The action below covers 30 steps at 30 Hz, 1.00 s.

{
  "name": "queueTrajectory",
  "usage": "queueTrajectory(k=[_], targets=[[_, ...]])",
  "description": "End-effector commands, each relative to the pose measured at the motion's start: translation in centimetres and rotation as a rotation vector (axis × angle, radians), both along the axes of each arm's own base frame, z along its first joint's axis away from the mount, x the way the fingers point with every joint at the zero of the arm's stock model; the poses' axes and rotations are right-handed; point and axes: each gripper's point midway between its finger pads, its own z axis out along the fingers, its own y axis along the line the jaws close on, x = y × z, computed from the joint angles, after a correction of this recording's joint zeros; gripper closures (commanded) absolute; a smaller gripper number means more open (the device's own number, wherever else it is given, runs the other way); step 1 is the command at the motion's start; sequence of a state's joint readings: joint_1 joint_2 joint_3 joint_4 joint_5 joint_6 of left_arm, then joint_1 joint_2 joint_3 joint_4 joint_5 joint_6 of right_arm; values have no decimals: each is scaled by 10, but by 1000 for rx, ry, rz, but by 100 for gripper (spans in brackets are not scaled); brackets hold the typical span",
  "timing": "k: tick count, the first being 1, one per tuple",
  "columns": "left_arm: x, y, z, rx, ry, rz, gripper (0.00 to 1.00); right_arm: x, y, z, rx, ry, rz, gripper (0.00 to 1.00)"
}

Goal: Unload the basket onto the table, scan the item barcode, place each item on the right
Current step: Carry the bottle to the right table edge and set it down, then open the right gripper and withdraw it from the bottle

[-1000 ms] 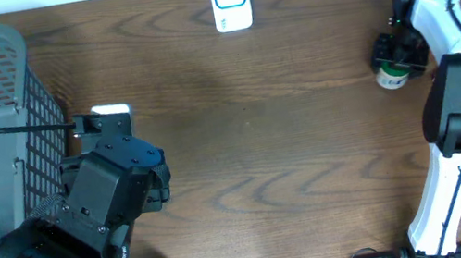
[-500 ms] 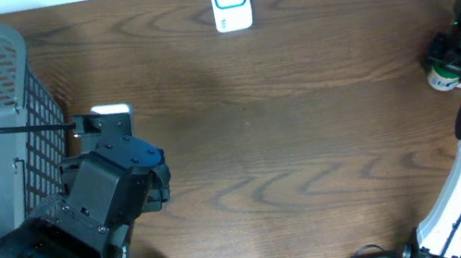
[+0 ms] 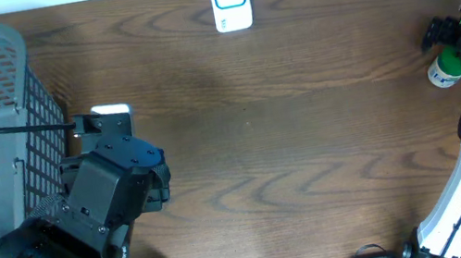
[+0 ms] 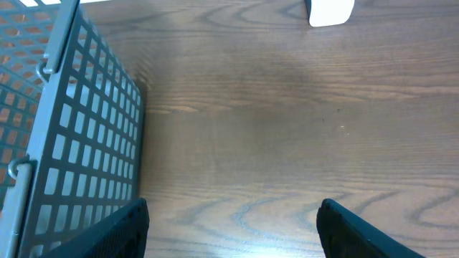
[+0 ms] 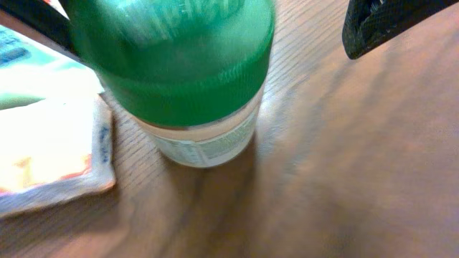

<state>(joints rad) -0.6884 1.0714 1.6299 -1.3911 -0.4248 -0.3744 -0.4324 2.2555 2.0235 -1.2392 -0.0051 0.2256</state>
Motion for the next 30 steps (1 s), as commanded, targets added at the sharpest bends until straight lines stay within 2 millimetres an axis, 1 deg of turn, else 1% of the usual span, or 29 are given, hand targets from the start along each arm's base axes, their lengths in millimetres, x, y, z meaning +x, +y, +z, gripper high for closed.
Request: queueTrajectory(k=[1, 3, 5, 6, 8, 9, 13, 15, 17, 20, 22, 23, 27, 30], targets=[[1, 3, 3, -4, -11, 21, 25, 18, 13, 91, -61, -203, 52, 1], [1, 3, 3, -4, -11, 21, 25, 17, 20, 127, -94, -281, 67, 1], [1, 3, 3, -4, -11, 20, 25, 13, 29, 157, -119, -343, 82, 1], [1, 3, 3, -4, -11, 21, 25, 10, 36, 172, -120, -377, 94, 1], [1, 3, 3, -4, -11, 21, 25, 5, 52, 195, -105, -429, 120, 1], [1, 3, 3, -4, -11, 20, 25, 0, 63, 208, -94, -459, 140, 1], [1, 3, 3, -4, -11, 20, 25, -20, 98, 249, -80, -540, 204, 1], [1, 3, 3, -4, -11, 20, 25, -30, 114, 264, -88, -569, 246, 1], [1, 3, 3, -4, -11, 20, 25, -45, 134, 283, -101, -607, 309, 1], [1, 3, 3, -4, -11, 20, 25, -70, 157, 310, -108, -669, 359, 1], [1, 3, 3, -4, -11, 20, 25, -91, 166, 320, -106, -684, 375, 1], [1, 3, 3, -4, -11, 20, 25, -107, 170, 323, -102, -676, 380, 1], [1, 3, 3, -4, -11, 21, 25, -160, 178, 321, -79, -611, 379, 1], [1, 3, 3, -4, -11, 20, 25, -189, 182, 320, -71, -585, 379, 1]])
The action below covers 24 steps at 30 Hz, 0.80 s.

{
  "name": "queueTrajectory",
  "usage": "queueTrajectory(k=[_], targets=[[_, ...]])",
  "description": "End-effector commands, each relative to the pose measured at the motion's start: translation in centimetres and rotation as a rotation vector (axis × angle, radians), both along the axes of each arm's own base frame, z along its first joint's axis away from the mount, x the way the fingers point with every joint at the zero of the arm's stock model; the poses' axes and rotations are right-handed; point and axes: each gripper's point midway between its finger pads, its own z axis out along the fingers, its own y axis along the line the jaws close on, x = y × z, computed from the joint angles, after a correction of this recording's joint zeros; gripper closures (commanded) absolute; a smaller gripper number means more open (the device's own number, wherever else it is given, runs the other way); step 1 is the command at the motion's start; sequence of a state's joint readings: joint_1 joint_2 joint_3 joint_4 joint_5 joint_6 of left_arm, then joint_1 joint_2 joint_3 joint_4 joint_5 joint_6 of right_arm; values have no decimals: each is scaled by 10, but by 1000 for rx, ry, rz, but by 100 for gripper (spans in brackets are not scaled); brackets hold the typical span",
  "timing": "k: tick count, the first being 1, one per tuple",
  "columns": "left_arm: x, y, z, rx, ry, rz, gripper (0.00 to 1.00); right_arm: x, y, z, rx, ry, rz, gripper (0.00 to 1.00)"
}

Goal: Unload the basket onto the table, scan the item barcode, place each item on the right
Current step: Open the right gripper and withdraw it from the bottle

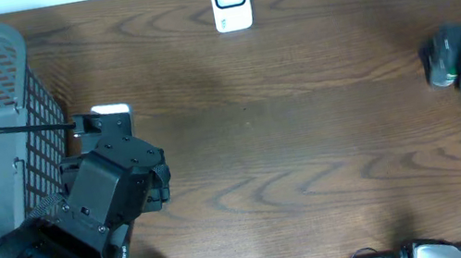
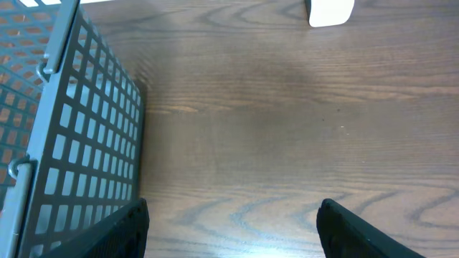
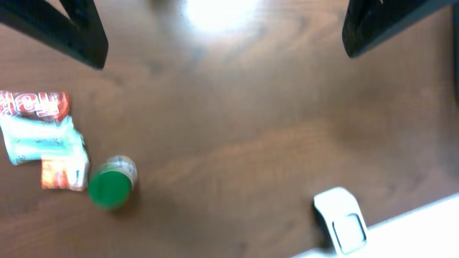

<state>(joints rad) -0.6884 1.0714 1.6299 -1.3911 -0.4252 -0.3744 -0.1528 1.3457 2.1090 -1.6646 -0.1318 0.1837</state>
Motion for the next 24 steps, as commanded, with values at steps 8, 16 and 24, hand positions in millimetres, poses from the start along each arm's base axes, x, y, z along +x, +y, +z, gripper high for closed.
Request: queueTrajectory(k=[8, 16, 24], targets=[[1, 3, 3, -4, -11, 20, 25, -47, 8, 25, -40, -112, 26, 1], [1, 3, 3, -4, -11, 20, 25, -76, 12, 48, -204, -251, 159, 1], [1, 3, 3, -4, -11, 20, 25, -102, 23, 104, -276, -587, 188, 1]])
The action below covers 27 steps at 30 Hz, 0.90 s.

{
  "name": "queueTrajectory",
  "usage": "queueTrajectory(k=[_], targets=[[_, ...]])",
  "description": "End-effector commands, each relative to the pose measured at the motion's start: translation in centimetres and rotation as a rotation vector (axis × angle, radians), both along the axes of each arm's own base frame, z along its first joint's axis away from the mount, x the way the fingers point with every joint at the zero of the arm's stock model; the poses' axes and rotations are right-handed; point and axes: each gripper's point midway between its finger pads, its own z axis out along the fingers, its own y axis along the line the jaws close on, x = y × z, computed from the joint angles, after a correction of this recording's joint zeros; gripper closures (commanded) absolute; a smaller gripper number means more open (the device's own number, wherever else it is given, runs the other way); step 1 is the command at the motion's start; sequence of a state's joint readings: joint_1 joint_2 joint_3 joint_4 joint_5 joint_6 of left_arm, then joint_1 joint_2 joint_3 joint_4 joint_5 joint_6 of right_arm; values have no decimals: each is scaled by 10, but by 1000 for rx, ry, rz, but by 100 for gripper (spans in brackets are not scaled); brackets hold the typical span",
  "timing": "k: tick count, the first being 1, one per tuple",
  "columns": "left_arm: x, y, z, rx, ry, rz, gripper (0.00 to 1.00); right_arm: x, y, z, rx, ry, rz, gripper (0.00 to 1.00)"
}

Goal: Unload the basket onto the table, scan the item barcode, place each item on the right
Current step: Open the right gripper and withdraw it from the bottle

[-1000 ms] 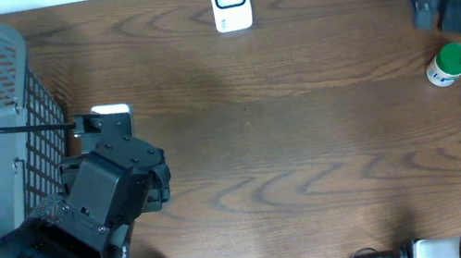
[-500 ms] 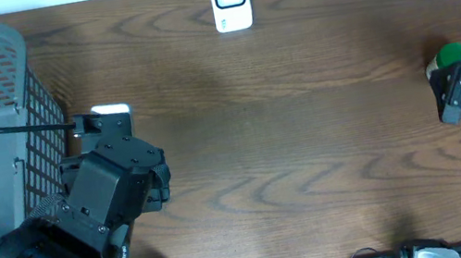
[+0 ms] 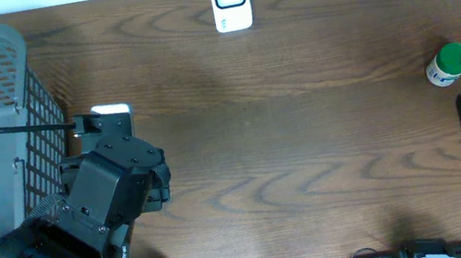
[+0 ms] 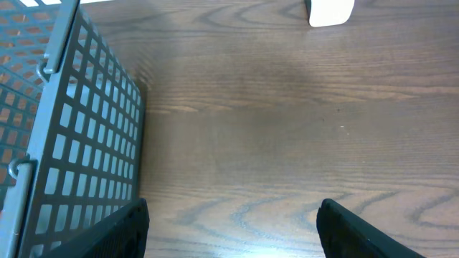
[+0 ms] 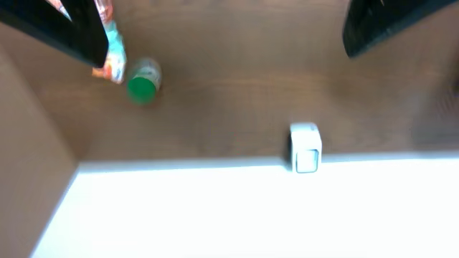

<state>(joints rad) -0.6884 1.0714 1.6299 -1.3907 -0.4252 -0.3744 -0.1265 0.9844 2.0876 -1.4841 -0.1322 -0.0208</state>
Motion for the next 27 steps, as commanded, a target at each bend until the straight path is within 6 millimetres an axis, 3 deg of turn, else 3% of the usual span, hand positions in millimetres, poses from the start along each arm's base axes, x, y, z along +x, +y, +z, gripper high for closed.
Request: queueTrajectory(k=[1, 7, 27], targets=[[0, 3, 3, -4, -11, 20, 25, -15, 7, 13, -52, -111, 47, 1], [0, 3, 3, -4, -11, 20, 25, -22, 14, 23, -67, -324, 90, 1], [0, 3, 3, -4, -11, 20, 25, 23, 36, -91, -43, -738, 213, 1]])
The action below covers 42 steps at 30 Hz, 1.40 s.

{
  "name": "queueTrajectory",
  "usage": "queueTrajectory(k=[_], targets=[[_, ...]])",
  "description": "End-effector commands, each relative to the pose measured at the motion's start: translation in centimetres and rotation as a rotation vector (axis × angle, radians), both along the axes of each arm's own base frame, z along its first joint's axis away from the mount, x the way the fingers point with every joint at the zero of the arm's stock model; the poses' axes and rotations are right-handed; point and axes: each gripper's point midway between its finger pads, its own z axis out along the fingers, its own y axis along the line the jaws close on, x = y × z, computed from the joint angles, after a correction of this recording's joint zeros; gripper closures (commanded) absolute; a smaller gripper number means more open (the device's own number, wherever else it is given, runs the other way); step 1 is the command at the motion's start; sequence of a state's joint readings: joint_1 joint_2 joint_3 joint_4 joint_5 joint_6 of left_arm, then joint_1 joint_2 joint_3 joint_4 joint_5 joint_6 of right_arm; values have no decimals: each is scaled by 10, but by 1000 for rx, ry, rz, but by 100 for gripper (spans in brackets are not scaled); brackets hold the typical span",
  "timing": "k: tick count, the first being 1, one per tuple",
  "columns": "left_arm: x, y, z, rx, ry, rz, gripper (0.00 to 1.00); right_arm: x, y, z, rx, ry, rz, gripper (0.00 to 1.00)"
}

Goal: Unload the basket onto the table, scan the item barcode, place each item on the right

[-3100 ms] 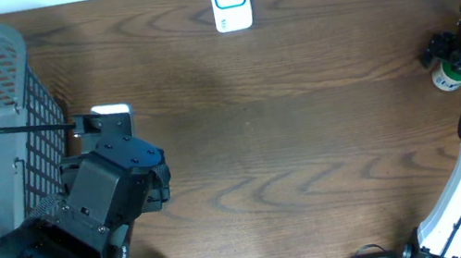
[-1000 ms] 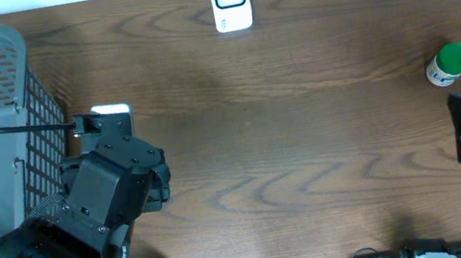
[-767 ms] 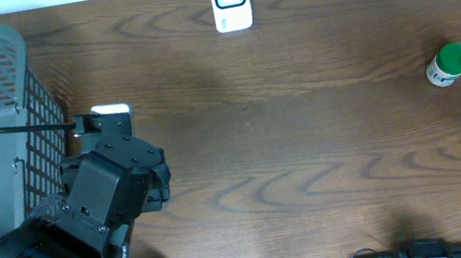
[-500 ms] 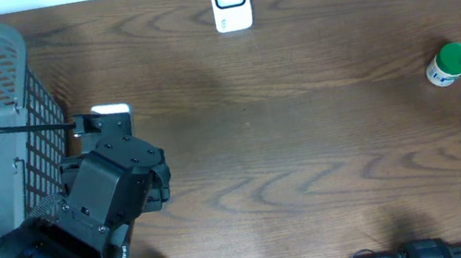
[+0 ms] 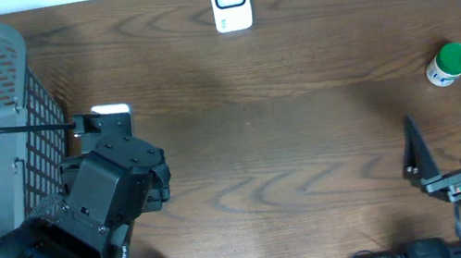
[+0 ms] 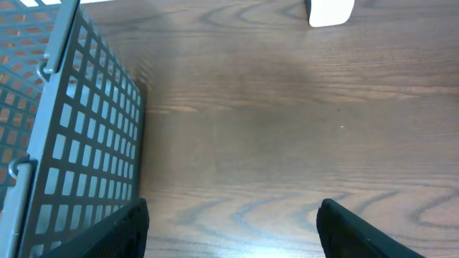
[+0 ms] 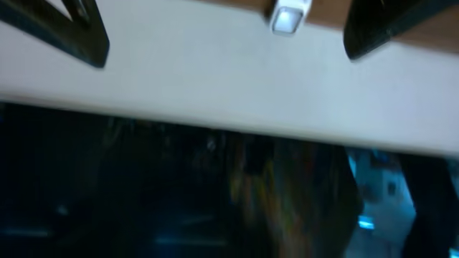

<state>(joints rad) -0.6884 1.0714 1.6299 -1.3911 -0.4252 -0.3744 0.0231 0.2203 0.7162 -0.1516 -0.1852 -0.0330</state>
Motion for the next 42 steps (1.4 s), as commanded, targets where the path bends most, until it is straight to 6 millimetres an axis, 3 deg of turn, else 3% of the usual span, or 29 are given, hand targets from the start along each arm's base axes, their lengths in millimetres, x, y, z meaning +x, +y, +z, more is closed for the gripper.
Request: queueTrajectory(k=[1, 10, 22, 40, 42], targets=[[1, 3, 3, -4, -11, 20, 25, 7, 3, -33, 1, -26, 17, 1], [1, 3, 3, -4, -11, 20, 25, 22, -1, -88, 18, -125, -6, 1], [1, 3, 3, -4, -11, 20, 25, 59, -23, -178, 131, 69, -116, 1], [1, 3, 3, -4, -11, 20, 25, 69, -28, -266, 97, 428, -174, 1], [1, 3, 3, -4, -11, 20, 25, 69, -28, -265, 98, 426, -175, 1]])
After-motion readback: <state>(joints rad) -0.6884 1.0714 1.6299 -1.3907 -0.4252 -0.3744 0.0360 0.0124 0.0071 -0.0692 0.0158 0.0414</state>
